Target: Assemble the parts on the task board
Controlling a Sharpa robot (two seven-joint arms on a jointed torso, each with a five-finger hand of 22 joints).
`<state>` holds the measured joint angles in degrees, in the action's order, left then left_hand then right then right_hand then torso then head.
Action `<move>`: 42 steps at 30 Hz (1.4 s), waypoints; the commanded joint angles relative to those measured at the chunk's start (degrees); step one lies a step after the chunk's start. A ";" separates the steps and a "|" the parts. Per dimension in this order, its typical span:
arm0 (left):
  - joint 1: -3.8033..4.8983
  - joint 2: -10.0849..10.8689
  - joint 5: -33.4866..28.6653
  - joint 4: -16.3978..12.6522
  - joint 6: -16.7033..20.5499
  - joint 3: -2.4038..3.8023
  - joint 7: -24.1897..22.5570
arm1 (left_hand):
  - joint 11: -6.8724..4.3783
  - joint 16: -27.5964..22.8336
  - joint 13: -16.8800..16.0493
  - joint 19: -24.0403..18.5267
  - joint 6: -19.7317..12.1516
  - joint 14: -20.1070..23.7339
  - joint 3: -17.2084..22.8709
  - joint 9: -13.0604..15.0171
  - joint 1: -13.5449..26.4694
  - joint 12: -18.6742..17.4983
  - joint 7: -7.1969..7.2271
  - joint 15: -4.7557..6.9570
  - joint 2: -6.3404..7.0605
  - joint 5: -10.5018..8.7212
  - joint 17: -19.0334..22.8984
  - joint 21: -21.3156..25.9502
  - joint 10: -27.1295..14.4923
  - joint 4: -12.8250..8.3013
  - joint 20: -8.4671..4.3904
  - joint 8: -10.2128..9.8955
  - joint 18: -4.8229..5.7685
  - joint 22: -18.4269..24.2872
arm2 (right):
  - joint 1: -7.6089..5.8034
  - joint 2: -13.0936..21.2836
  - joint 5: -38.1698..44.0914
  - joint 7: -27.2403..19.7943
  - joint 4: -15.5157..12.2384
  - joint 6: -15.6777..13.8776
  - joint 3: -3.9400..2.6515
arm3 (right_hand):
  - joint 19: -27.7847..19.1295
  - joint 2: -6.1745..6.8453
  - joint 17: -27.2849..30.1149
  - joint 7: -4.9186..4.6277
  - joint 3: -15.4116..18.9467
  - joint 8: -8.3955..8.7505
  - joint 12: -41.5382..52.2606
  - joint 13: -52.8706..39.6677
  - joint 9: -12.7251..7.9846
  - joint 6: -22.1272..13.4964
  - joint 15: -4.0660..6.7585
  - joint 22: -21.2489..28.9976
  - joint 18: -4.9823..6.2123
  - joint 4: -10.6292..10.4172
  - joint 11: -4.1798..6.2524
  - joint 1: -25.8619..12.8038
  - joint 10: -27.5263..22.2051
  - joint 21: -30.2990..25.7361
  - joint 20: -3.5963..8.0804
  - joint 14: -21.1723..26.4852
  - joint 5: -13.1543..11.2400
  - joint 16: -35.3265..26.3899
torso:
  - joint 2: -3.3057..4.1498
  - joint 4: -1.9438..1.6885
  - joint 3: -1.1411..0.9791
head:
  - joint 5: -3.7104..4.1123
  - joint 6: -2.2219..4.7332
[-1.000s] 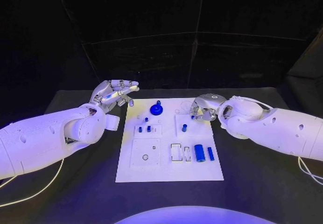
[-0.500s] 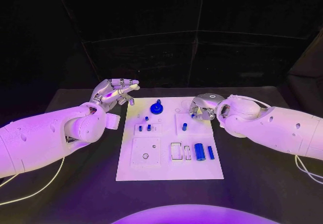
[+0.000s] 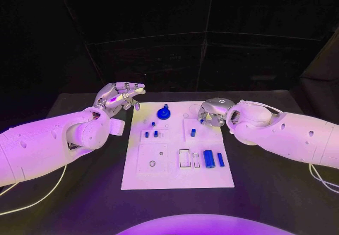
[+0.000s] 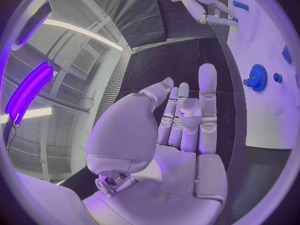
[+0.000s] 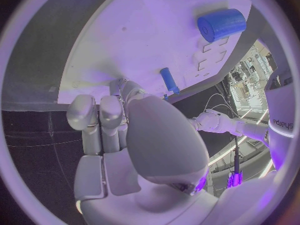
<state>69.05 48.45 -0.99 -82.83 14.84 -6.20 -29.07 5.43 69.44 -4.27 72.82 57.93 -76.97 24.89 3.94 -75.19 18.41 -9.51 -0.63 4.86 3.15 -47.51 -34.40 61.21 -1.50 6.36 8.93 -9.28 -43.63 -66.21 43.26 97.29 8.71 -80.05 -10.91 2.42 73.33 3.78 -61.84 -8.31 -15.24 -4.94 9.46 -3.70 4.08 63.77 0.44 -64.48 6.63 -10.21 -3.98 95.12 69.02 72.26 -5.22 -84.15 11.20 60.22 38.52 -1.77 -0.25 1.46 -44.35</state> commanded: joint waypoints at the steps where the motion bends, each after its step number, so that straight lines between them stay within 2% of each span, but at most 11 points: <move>1: 0.07 0.04 -0.30 0.07 -0.71 0.05 -0.89 | 0.13 -0.20 -0.07 -0.44 -0.15 0.49 -0.39 -0.04 0.43 0.29 -0.23 -0.04 -0.31 0.21 0.09 0.20 -0.38 0.00 -0.12 -0.22 -1.12 0.07 | 0.14 0.32 1.13 0.68 -0.70 -3.00 0.13 | 0.67 0.25 -0.35 0.12 -1.79 -0.25 0.10 -0.15 0.02 0.62 0.46 -0.80 -0.95 0.71 -0.01 -1.18 0.74 0.67 0.01 -2.51 -0.46 0.83 | 0.00 -0.04 -0.05 | 0.03 0.05; 7: 0.07 0.11 -0.30 0.15 -0.95 0.05 -1.10 | 0.22 -0.55 -0.07 -0.55 -0.21 0.89 -0.69 -0.04 0.60 0.40 -0.31 -0.10 -0.40 0.17 0.81 0.43 -0.62 0.09 -0.06 -0.24 -1.13 0.23 | 0.14 1.22 0.69 0.35 -2.21 -6.38 0.10 | 0.87 1.20 -0.77 0.07 -4.63 0.14 -0.45 -0.14 -0.05 0.97 0.43 -1.91 -1.10 2.10 0.04 -3.18 1.04 1.60 -0.03 -2.31 -0.65 2.17 | 0.01 -0.07 0.06 | 0.11 0.15; 14: 0.07 0.16 -0.30 0.66 -1.09 0.05 -1.24 | 0.25 -0.61 -0.07 -0.58 -0.24 0.99 -0.81 -0.04 0.69 0.43 -0.33 -0.12 -0.43 0.17 0.95 0.50 -0.70 0.15 -0.04 -0.25 -1.13 0.28 | 0.11 2.27 -0.96 -0.46 -3.77 -9.73 0.05 | 1.38 1.88 -1.24 -0.01 -6.26 0.47 -0.89 -0.14 -0.08 1.02 0.34 -3.10 -1.32 2.99 -0.03 -4.93 1.03 2.50 -0.13 -2.26 -0.80 3.30 | -0.07 0.00 -0.02 | 0.01 0.20; 21: 0.07 0.21 -0.30 1.28 -1.04 0.05 -1.27 | 0.25 -0.63 -0.07 -0.59 -0.25 1.03 -0.85 -0.04 0.69 0.44 -0.33 -0.13 -0.47 0.17 1.00 0.53 -0.75 0.16 -0.03 -0.25 -1.13 0.31 | 0.06 3.70 -2.26 -0.80 -6.14 -11.33 -0.05 | 1.68 2.06 -1.55 0.01 -6.82 0.54 -1.00 -0.16 -0.07 1.11 0.32 -3.68 -1.42 3.31 -0.04 -5.65 1.10 2.94 -0.17 -2.31 -0.90 3.91 | -0.15 0.11 0.06 | 0.18 0.47; 29: 0.07 0.00 -0.30 1.66 -1.11 0.05 -1.16 | 0.26 -0.67 -0.06 -0.61 -0.29 1.10 -0.92 -0.04 0.68 0.46 -0.33 -0.14 -0.49 0.17 1.09 0.59 -0.85 0.15 -0.01 -0.27 -1.13 0.35 | 0.02 5.35 -4.25 -3.22 -13.60 -14.81 -0.33 | 3.09 2.35 -2.69 0.03 -7.49 0.56 -1.01 -0.25 -0.03 1.35 0.34 -5.83 -1.89 3.91 0.02 -6.48 1.45 4.51 -0.19 -2.53 -0.42 5.51 | -0.17 -0.04 0.10 | 0.36 0.70; 31: 0.08 -0.24 -0.31 1.80 -1.14 0.05 -1.11 | 0.26 -0.67 -0.06 -0.61 -0.29 1.10 -0.92 -0.04 0.68 0.46 -0.33 -0.14 -0.49 0.17 1.09 0.59 -0.85 0.15 -0.01 -0.27 -1.13 0.35 | 0.02 4.89 -4.61 -3.84 -15.72 -14.95 -0.37 | 3.09 2.35 -2.70 0.03 -7.50 0.56 -1.01 -0.25 -0.03 1.36 0.34 -5.84 -1.89 3.92 0.02 -6.48 1.45 4.51 -0.19 -2.53 -0.41 5.52 | -0.21 -0.06 0.20 | -0.01 0.59; 34: 0.08 -0.57 -0.31 1.89 -1.22 0.05 -1.04 | 0.27 -0.68 -0.06 -0.62 -0.31 1.12 -0.94 -0.05 0.67 0.46 -0.34 -0.15 -0.49 0.17 1.11 0.62 -0.90 0.14 -0.01 -0.28 -1.13 0.37 | 0.03 3.71 -4.89 -4.43 -16.77 -14.37 -0.37 | 3.07 2.41 -2.62 0.02 -7.68 0.60 -1.06 -0.25 -0.03 1.35 0.34 -5.85 -1.89 4.09 0.01 -6.67 1.45 4.55 -0.19 -2.52 -0.34 5.56 | -0.21 -0.21 0.30 | -0.35 0.45; 36: 0.08 -0.75 -0.31 1.90 -1.23 0.05 -1.02 | 0.27 -0.68 -0.06 -0.62 -0.31 1.12 -0.94 -0.05 0.67 0.46 -0.34 -0.15 -0.49 0.17 1.11 0.62 -0.90 0.14 -0.01 -0.28 -1.13 0.37 | 0.04 2.67 -5.00 -5.00 -16.84 -13.93 -0.35 | 3.10 2.46 -2.65 -0.01 -7.80 0.67 -1.14 -0.23 -0.06 1.27 0.32 -5.92 -1.90 4.21 -0.01 -6.77 1.36 4.60 -0.19 -2.51 -0.32 5.67 | -0.13 -0.20 0.33 | -0.64 0.36; 37: 0.08 -0.86 -0.31 1.90 -1.23 0.05 -1.02 | 0.27 -0.68 -0.06 -0.62 -0.31 1.12 -0.94 -0.05 0.67 0.46 -0.34 -0.15 -0.49 0.17 1.11 0.62 -0.90 0.14 -0.01 -0.28 -1.13 0.37 | 0.05 2.04 -5.05 -5.30 -16.75 -13.62 -0.33 | 3.13 2.46 -2.69 -0.02 -7.85 0.69 -1.16 -0.23 -0.06 1.25 0.32 -5.97 -1.91 4.25 -0.02 -6.79 1.34 4.65 -0.19 -2.51 -0.31 5.73 | -0.14 -0.28 0.42 | -0.77 0.28; 40: 0.09 -1.09 -0.31 1.84 -1.20 0.06 -1.02 | 0.28 -0.70 -0.05 -0.64 -0.32 1.16 -0.98 -0.04 0.64 0.46 -0.33 -0.16 -0.50 0.18 1.15 0.65 -0.98 0.11 0.00 -0.28 -1.13 0.40 | 0.27 -0.03 -5.00 -6.08 -16.13 -12.84 -0.21 | 3.21 2.46 -2.79 -0.04 -7.97 0.73 -1.21 -0.22 -0.07 1.21 0.30 -6.11 -1.94 4.35 -0.05 -6.87 1.31 4.75 -0.20 -2.52 -0.28 5.89 | -0.09 -0.09 0.37 | -1.93 -0.14; 42: 0.09 -1.26 -0.31 1.85 -1.20 0.06 -1.03 | 0.28 -0.70 -0.05 -0.64 -0.32 1.16 -0.98 -0.04 0.64 0.46 -0.33 -0.16 -0.50 0.18 1.15 0.65 -0.98 0.11 0.00 -0.28 -1.13 0.40 | 0.88 -1.09 -4.80 -6.32 -15.79 -12.33 -0.14 | 3.24 2.45 -2.81 -0.05 -8.04 0.75 -1.23 -0.22 -0.08 1.19 0.30 -6.17 -1.95 4.41 -0.06 -6.90 1.29 4.79 -0.20 -2.52 -0.26 5.95 | -0.09 -0.07 0.42 | -2.24 -0.25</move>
<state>69.05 47.33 -1.07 -80.92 14.32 -6.20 -29.22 5.74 69.01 -4.26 72.41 57.73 -76.37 24.20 3.94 -74.92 18.64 -9.71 -0.83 4.58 3.15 -46.40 -33.95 60.49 -1.43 6.34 8.93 -9.26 -43.28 -65.61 42.42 92.89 4.46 -96.03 -23.55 2.19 75.99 6.16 -64.56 -8.41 -22.89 -4.29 8.52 -3.89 4.01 64.68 0.63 -70.60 5.76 -5.85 -3.99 88.76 70.23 76.79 -5.42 -83.94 10.75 65.90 38.37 -1.93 0.09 -0.29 -44.44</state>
